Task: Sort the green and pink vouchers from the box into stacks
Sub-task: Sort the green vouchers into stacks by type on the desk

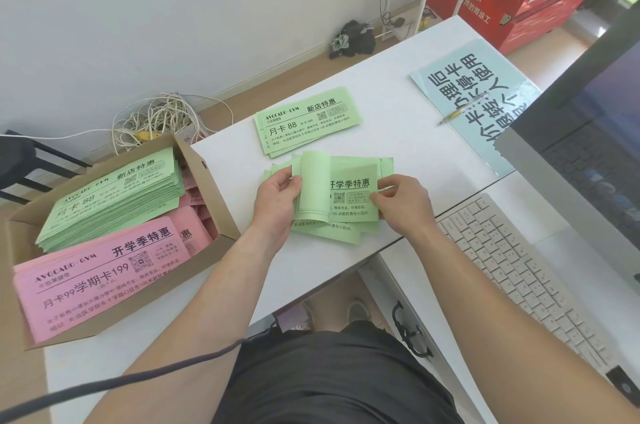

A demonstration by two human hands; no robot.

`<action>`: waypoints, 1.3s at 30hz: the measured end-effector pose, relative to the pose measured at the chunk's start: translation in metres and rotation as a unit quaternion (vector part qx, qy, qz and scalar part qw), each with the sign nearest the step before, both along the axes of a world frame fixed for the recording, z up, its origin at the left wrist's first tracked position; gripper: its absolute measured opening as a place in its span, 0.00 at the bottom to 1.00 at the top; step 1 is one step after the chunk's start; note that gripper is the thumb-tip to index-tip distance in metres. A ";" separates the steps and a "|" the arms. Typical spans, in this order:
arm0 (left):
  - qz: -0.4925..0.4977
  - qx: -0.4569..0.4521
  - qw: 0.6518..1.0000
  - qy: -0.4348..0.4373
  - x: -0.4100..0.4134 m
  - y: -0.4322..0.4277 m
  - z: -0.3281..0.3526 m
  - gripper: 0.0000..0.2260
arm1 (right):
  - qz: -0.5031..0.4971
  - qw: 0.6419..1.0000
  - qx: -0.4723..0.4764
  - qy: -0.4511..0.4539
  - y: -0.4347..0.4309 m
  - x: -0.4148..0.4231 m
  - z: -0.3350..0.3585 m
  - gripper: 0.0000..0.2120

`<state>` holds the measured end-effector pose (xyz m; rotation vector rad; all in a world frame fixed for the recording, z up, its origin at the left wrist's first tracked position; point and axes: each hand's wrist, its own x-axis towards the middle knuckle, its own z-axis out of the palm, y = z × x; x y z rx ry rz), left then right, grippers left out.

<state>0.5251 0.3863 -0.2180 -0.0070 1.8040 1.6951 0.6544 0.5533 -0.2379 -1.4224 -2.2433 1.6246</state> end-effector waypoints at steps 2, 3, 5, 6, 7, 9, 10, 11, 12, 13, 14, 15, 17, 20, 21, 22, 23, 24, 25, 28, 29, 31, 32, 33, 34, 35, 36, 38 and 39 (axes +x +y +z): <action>-0.001 -0.030 0.999 0.041 0.001 -0.001 -0.002 0.10 | -0.008 1.000 -0.005 0.013 0.000 0.000 0.003 0.07; -0.005 -0.057 0.996 0.073 0.002 -0.001 -0.003 0.10 | -0.011 1.000 -0.014 0.026 -0.001 0.000 0.006 0.07; -0.021 -0.114 0.981 0.155 0.007 0.000 -0.005 0.11 | -0.012 0.997 -0.044 0.064 -0.005 -0.002 0.017 0.07; -0.034 -0.125 0.972 0.196 0.010 0.001 -0.006 0.12 | -0.005 0.995 -0.057 0.083 -0.008 -0.003 0.022 0.07; -0.051 -0.126 0.964 0.230 0.012 0.002 -0.005 0.11 | 0.007 0.993 -0.064 0.096 -0.012 -0.005 0.027 0.08; -0.081 -0.128 0.950 0.271 0.017 0.005 -0.004 0.13 | 0.043 0.991 -0.069 0.106 -0.020 -0.009 0.034 0.09; -0.088 -0.129 0.949 0.273 0.019 0.007 -0.003 0.14 | 0.058 0.990 -0.073 0.106 -0.024 -0.011 0.035 0.10; -0.090 -0.133 0.950 0.269 0.021 0.008 -0.002 0.15 | 0.068 0.989 -0.079 0.105 -0.028 -0.013 0.035 0.10; -0.090 -0.143 0.950 0.263 0.022 0.009 -0.001 0.15 | 0.075 0.988 -0.083 0.105 -0.031 -0.014 0.034 0.10; -0.088 -0.154 0.951 0.253 0.023 0.010 0.000 0.15 | 0.078 0.988 -0.086 0.105 -0.034 -0.015 0.033 0.10; -0.083 -0.163 0.954 0.237 0.024 0.010 0.001 0.14 | 0.080 0.987 -0.087 0.105 -0.037 -0.015 0.032 0.11; -0.076 -0.166 0.959 0.218 0.025 0.011 0.003 0.13 | 0.083 0.987 -0.086 0.103 -0.039 -0.015 0.031 0.12; -0.062 -0.165 0.965 0.194 0.026 0.010 0.005 0.08 | 0.093 0.987 -0.084 0.098 -0.042 -0.015 0.029 0.14; -0.060 -0.177 0.962 0.199 0.025 0.007 0.008 0.06 | 0.106 0.986 -0.082 0.095 -0.046 -0.015 0.026 0.15; -0.062 -0.185 0.960 0.203 0.024 0.007 0.008 0.07 | 0.111 0.986 -0.083 0.097 -0.046 -0.015 0.025 0.16; -0.064 -0.192 0.957 0.206 0.023 0.006 0.007 0.08 | 0.117 0.985 -0.083 0.097 -0.045 -0.015 0.024 0.17; -0.064 -0.198 0.956 0.205 0.021 0.005 0.007 0.07 | 0.118 0.985 -0.082 0.097 -0.044 -0.014 0.023 0.17; -0.058 -0.203 0.958 0.196 0.018 0.004 0.008 0.06 | 0.110 0.986 -0.084 0.096 -0.042 -0.014 0.022 0.18; -0.047 -0.202 0.962 0.177 0.016 0.003 0.008 0.05 | 0.090 0.988 -0.086 0.093 -0.039 -0.012 0.020 0.18; -0.013 -0.188 0.977 0.099 0.004 -0.003 0.008 0.03 | 0.005 0.995 -0.068 0.073 -0.027 -0.007 0.013 0.18; -0.003 -0.184 0.980 0.078 0.000 -0.006 0.010 0.03 | -0.015 0.996 -0.060 0.064 -0.024 -0.005 0.010 0.17; 0.014 -0.174 0.983 0.054 -0.006 -0.011 0.011 0.03 | -0.035 0.996 -0.064 0.055 -0.019 -0.005 0.009 0.15; 0.020 -0.169 0.984 0.049 -0.009 -0.013 0.012 0.03 | -0.034 0.996 -0.069 0.054 -0.019 -0.005 0.009 0.14; 0.025 -0.165 0.985 0.046 -0.011 -0.015 0.013 0.03 | -0.029 0.995 -0.074 0.054 -0.019 -0.006 0.010 0.14; 0.028 -0.161 0.986 0.043 -0.012 -0.016 0.014 0.03 | -0.022 0.995 -0.075 0.053 -0.020 -0.007 0.012 0.14; 0.030 -0.158 0.986 0.039 -0.013 -0.017 0.015 0.03 | -0.014 0.996 -0.076 0.052 -0.021 -0.009 0.014 0.14; 0.033 -0.155 0.987 0.035 -0.013 -0.017 0.015 0.02 | -0.006 0.996 -0.075 0.052 -0.023 -0.011 0.016 0.14; 0.037 -0.150 0.988 0.029 -0.013 -0.018 0.015 0.03 | 0.021 0.996 -0.068 0.052 -0.024 -0.014 0.019 0.14; 0.037 -0.148 0.988 0.027 -0.013 -0.017 0.014 0.04 | 0.038 0.996 -0.064 0.054 -0.026 -0.016 0.021 0.14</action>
